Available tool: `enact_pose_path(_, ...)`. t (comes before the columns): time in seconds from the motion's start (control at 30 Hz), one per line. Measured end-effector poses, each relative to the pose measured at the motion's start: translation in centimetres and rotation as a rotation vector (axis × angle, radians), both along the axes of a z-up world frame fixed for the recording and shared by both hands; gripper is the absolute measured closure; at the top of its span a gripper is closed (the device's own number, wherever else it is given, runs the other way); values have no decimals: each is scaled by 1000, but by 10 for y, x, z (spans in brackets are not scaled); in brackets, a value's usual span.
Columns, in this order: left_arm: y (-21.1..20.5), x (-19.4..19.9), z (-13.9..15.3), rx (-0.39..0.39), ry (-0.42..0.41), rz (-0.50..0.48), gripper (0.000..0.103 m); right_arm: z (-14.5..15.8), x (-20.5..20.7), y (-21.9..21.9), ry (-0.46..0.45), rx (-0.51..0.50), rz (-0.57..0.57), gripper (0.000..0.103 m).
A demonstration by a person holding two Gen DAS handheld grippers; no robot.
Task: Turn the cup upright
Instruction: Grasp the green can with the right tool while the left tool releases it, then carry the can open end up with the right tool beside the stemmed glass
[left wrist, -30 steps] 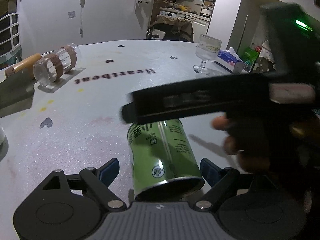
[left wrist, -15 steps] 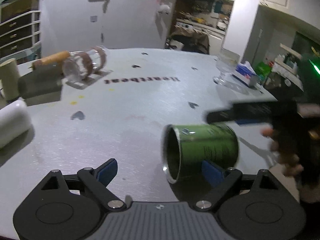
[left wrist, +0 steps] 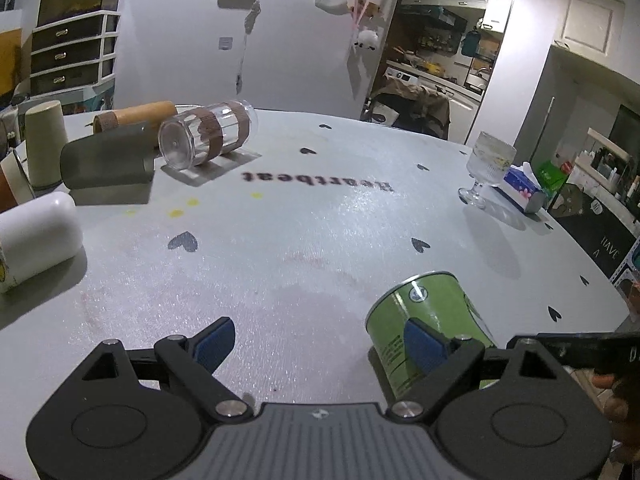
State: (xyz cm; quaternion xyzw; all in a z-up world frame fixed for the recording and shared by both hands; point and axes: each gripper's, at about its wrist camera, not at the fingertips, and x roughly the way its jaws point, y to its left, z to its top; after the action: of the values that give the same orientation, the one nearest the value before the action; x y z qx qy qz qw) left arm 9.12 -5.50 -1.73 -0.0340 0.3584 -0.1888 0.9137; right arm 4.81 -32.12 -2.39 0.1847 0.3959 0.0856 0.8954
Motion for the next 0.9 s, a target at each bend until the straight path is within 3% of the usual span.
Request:
enact_pose_path(0.23,4,-5,-4,-34,17,-3,11,9,25,-2,46,174,43,0)
enact_pose_path(0.4,5,-5,-11,-35,37,-8,11,9,67,15,206,237,110,2)
enact_pose_path(0.57,6,-6,-13,-54,44,-14,11,6,99,34,325,207,155,10)
enact_pose_path(0.7,4,-7,-15,-53,47,-22,11,5,112,48,374,100,151,23)
enact_pose_path(0.9,7,-8,-14,-60,44,-20,11,15,107,52,345,1,185,28)
